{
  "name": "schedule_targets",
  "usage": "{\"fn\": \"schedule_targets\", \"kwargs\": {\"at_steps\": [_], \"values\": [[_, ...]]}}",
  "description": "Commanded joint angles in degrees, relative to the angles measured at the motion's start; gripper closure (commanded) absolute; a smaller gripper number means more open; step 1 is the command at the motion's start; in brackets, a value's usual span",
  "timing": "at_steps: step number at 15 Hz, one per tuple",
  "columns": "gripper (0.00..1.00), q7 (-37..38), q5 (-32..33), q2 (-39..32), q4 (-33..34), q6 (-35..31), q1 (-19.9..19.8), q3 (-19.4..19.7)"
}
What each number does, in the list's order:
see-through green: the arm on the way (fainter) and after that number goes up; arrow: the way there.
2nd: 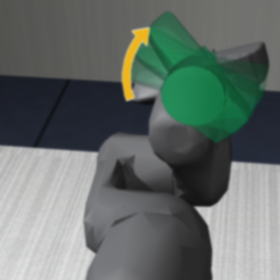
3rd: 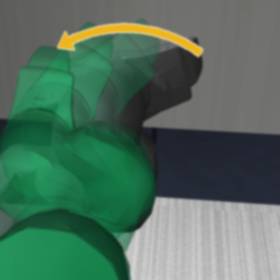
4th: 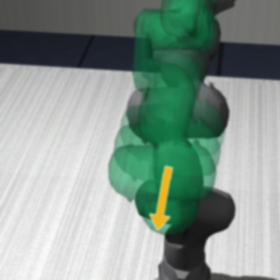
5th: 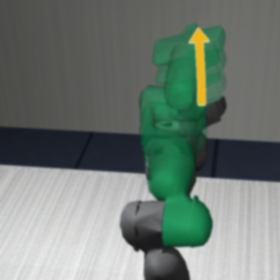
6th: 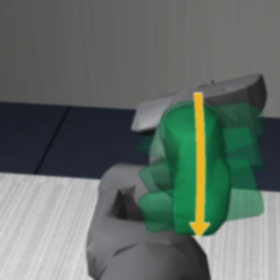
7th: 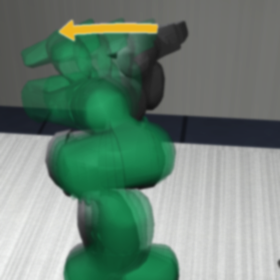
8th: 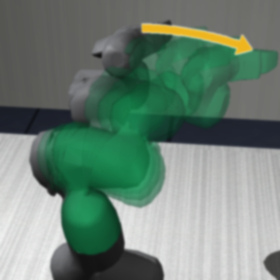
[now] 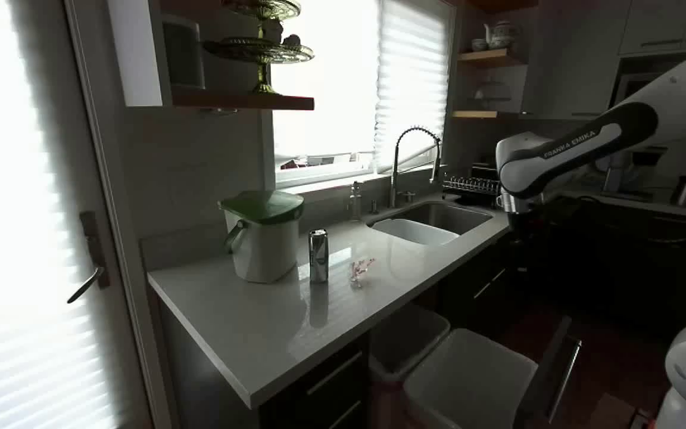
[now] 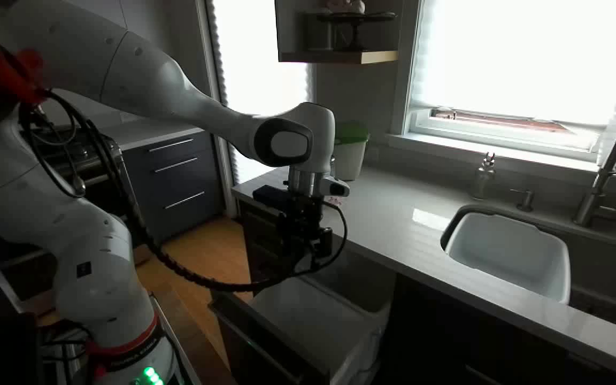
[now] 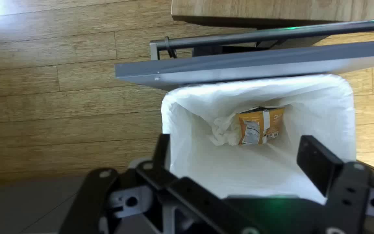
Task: Put the wrapper from the counter in the bin at the front
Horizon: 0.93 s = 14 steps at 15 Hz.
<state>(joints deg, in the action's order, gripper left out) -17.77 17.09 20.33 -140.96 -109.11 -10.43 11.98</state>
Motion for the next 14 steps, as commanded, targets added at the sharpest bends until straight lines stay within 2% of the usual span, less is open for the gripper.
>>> {"fn": "schedule_targets", "kwargs": {"at_steps": [1, 10, 14], "values": [[0.0, 0.05, 0.03, 0.02, 0.1, 0.18, 0.2, 0.16], [0.0, 0.05, 0.03, 0.02, 0.1, 0.18, 0.2, 0.16], [0.0, -3.47, -4.86, -0.14, 3.44, 1.96, 5.11, -2.51]]}}
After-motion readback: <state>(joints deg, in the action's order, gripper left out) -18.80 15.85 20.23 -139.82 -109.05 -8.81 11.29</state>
